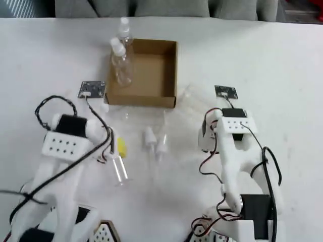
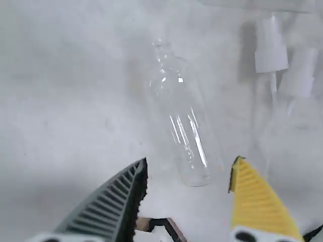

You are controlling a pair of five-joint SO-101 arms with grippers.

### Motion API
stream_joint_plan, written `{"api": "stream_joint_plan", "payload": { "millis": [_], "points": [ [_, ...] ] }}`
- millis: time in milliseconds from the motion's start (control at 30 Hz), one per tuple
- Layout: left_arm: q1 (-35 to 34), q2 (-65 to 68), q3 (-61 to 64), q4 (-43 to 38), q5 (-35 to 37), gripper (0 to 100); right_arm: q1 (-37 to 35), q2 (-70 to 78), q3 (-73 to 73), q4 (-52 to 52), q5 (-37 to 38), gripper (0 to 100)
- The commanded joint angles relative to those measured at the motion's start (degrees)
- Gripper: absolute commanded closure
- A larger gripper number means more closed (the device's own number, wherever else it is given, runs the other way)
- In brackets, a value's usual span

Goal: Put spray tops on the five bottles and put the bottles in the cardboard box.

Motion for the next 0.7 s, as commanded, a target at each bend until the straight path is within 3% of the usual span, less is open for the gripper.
{"api": "stream_joint_plan", "payload": {
  "millis": [0, 200, 667],
  "points": [
    [-2.15, 5.76, -5.27, -1.41, 1.05, 73, 0.48, -0.22, 0.00, -0.57, 0.70, 98.1],
    [-3.30, 11.30, -6.33, -3.08, 5.71, 73, 0.48, -0.22, 0.09, -1.63, 0.70, 98.1],
    [-2.95, 16.84, -2.20, -11.08, 5.89, 73, 0.48, -0.22, 0.09, -1.71, 0.70, 98.1]
  ]
}}
